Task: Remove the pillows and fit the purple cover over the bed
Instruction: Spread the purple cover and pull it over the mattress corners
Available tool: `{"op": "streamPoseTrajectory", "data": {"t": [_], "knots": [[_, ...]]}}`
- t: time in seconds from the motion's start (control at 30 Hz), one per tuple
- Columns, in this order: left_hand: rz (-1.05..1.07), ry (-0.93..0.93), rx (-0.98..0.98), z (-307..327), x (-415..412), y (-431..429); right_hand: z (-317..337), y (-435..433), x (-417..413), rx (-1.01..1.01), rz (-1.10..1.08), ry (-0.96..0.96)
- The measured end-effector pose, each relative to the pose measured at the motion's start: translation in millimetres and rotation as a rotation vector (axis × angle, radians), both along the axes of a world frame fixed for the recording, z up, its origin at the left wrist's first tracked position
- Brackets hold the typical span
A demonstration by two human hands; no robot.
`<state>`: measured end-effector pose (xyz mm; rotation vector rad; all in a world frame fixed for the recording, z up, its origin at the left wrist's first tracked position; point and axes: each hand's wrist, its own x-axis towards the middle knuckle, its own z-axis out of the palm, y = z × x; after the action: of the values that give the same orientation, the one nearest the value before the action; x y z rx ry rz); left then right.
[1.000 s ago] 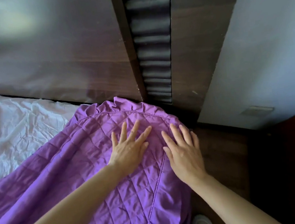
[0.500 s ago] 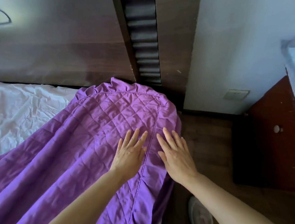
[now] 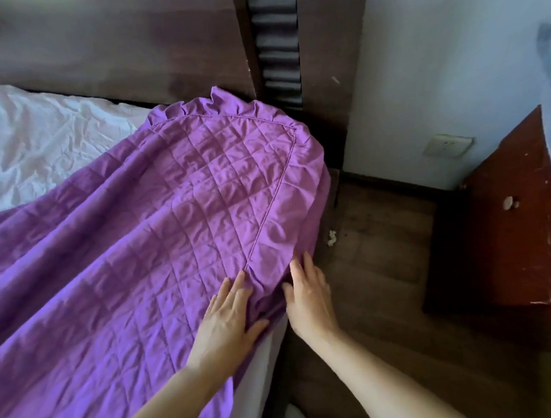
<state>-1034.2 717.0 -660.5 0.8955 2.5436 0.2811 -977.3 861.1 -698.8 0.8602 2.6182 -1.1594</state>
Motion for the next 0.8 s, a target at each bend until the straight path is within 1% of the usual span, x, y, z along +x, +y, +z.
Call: {"op": "streamPoseTrajectory", "data": {"t": [0.03, 0.07, 0.13, 0.17, 0.27, 0.33, 0.4, 0.5, 0.6, 0.63, 0.67, 0.7, 0.73, 0.77, 0.8], "knots": [[0.008, 0.072, 0.039, -2, 2, 2, -1, -3, 2, -0.041, -0.026, 0.005], [0.059, 0.123, 0.079, -1, 5, 4, 0, -6, 5, -0.118, -0.076, 0.020], [0.212, 0.099, 0.144, 0, 6, 10, 2, -12, 6, -0.331, -0.207, 0.071], [0.249, 0.089, 0.187, 1, 11, 12, 3, -16, 7, -0.402, -0.249, 0.104], [0.215, 0.097, 0.312, 5, 25, 20, 4, -24, 5, -0.444, -0.351, 0.270], [0.219, 0.075, 0.330, 3, 32, 19, -2, -23, 10, -0.354, -0.364, 0.286], [0.250, 0.043, 0.306, -5, 31, 13, -17, -14, 25, -0.219, -0.364, 0.215], [0.243, 0.009, 0.236, -14, 26, 0, -32, -2, 48, -0.196, -0.356, 0.059], [0.126, 0.016, 0.099, -18, 30, -20, -25, -11, 50, -0.162, -0.270, 0.057], [0.091, 0.030, 0.047, -19, 34, -29, -21, -16, 48, -0.093, -0.249, 0.047], [0.076, 0.045, 0.006, -19, 40, -40, -14, -23, 48, 0.024, -0.219, 0.055], [0.081, 0.052, -0.027, -18, 45, -50, -8, -30, 47, 0.176, -0.156, 0.107], [0.095, 0.051, -0.058, -18, 51, -62, -4, -41, 48, 0.306, -0.058, 0.185], [0.101, 0.044, -0.091, -20, 57, -73, -2, -50, 49, 0.398, 0.067, 0.266], [0.095, 0.025, -0.123, -22, 62, -83, -2, -59, 52, 0.462, 0.209, 0.301]]}}
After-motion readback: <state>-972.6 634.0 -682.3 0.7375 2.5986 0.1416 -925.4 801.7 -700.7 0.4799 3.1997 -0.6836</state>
